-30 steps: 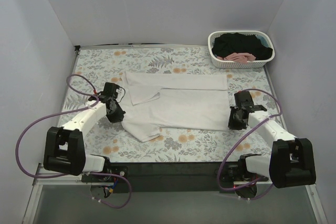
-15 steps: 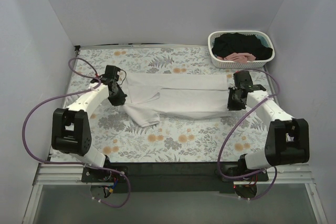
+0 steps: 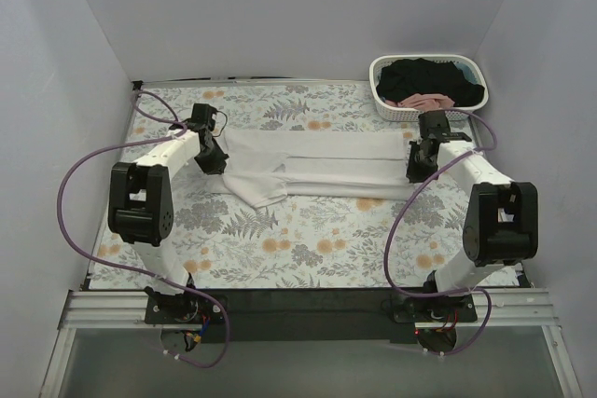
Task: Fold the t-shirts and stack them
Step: Fold the tshirt
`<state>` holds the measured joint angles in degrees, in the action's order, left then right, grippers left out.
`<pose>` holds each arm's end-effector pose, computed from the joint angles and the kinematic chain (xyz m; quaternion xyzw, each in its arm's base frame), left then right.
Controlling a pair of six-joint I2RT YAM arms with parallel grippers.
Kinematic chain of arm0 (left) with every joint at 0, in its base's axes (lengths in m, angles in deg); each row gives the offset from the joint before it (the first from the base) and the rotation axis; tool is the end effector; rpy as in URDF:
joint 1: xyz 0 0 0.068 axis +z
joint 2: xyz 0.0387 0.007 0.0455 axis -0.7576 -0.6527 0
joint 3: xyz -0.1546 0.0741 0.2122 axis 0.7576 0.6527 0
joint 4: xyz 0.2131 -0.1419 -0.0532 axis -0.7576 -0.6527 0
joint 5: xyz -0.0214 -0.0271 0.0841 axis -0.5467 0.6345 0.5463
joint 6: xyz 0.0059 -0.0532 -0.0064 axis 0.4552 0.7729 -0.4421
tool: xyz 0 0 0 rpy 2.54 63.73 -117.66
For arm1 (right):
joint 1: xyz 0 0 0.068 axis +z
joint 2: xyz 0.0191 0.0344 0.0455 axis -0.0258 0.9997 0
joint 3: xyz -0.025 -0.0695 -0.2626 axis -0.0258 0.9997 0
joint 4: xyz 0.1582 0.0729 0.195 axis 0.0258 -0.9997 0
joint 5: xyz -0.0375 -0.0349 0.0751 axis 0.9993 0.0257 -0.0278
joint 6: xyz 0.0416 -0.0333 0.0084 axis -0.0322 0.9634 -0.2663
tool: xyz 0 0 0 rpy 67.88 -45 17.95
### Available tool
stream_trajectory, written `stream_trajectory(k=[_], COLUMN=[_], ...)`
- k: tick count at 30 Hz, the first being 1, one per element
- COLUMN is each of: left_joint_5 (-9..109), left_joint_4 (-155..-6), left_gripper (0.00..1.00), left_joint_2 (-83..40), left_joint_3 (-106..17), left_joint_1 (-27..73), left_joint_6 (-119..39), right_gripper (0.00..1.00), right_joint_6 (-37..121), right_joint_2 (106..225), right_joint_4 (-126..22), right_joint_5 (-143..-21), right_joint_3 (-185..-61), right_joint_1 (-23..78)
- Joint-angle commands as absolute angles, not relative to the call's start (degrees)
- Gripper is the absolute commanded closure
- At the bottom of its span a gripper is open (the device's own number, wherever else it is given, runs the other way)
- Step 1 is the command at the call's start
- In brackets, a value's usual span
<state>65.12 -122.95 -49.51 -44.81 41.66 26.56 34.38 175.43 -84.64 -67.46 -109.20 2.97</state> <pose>0.3542 -0.0428 0.1942 -0.5741 0.7994 -0.0689 0.1633 0.3187 0.0203 0.2125 0.0992 0.9644 -0.0202 0.2442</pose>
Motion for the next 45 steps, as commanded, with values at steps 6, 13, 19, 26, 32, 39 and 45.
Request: stream_trajectory(k=[6,13,19,26,32,39,45], left_joint_5=[66.58,67.72,68.07,68.33,68.68,68.95,67.11], left_joint_4=[-121.68,-121.24,-120.71,-119.22,-117.29,-116.23,-115.35], left_gripper=[1.0,1.0,1.0,1.0,0.98,0.79,0.4], left_joint_2=[-49.6,-48.55,-49.95,-51.8,-53.03,-48.91,-39.77], left_joint_3=[-47.77,-48.21,-49.18,-48.74,-47.69,-45.93,-41.81], left_joint_1=[42.4,42.48,42.49,42.49,42.49,42.49,42.31], left_joint_6=[26.56,26.65,26.83,27.26,27.09,27.27,26.92], right_gripper=[0.99,0.99,0.99,0.98,0.93,0.69,0.58], right_joint_6=[35.3,35.3,35.21,34.78,33.9,33.28,33.63], right_joint_2=[178.82,179.53,181.72,184.1,185.86,183.05,176.03], right_joint_4=[-84.95,-84.95,-84.6,-82.76,-81.0,-80.38,-80.3], right_joint_5=[-67.69,-67.87,-67.87,-68.4,-69.1,-71.3,-74.11], right_joint_3=[-113.76,-115.52,-117.1,-117.37,-116.93,-117.36,-115.09], right_joint_1=[2.13,1.95,1.69,1.34,1.25,1.25,1.34])
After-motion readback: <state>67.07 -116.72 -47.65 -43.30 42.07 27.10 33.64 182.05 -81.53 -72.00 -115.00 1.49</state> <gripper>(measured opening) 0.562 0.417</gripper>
